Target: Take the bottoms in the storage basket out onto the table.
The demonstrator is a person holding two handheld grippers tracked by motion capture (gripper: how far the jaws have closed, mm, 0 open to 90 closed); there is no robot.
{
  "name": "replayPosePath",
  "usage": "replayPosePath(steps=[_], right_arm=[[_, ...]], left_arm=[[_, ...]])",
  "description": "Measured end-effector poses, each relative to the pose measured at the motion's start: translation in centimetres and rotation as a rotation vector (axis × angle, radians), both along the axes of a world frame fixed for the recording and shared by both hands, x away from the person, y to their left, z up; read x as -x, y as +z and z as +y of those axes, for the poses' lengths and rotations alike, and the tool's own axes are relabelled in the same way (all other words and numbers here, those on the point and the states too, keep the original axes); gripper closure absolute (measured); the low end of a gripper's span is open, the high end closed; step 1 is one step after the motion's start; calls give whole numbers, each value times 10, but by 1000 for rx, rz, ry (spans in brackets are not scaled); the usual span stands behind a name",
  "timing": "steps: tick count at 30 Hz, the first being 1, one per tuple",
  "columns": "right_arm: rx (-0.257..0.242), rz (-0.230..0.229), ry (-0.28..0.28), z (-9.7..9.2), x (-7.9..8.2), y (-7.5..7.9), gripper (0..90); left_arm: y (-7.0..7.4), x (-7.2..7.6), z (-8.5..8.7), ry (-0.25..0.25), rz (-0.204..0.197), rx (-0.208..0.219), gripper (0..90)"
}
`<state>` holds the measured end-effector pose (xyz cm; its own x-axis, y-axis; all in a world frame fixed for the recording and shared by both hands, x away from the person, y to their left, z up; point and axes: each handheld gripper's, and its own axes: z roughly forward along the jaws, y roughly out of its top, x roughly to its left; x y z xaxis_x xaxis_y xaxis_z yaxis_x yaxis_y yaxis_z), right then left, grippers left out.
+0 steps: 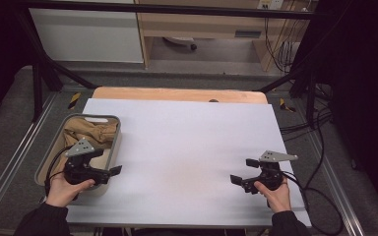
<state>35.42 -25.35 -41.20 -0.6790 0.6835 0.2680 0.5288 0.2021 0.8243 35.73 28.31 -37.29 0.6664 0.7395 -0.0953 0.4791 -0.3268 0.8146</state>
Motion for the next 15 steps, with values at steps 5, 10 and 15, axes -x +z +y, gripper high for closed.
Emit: replayPosePath(steps=[5,10,15], right_arm=[[4,-2,1,0,0,0,7],[6,-2,2,0,0,0,7],[8,-3,-1,0,0,0,7]], left_arm=[[1,-1,4,9,-1,-9,39],[2,-1,6,18,-4,-15,38],[4,-1,10,29,-5,-17,38]])
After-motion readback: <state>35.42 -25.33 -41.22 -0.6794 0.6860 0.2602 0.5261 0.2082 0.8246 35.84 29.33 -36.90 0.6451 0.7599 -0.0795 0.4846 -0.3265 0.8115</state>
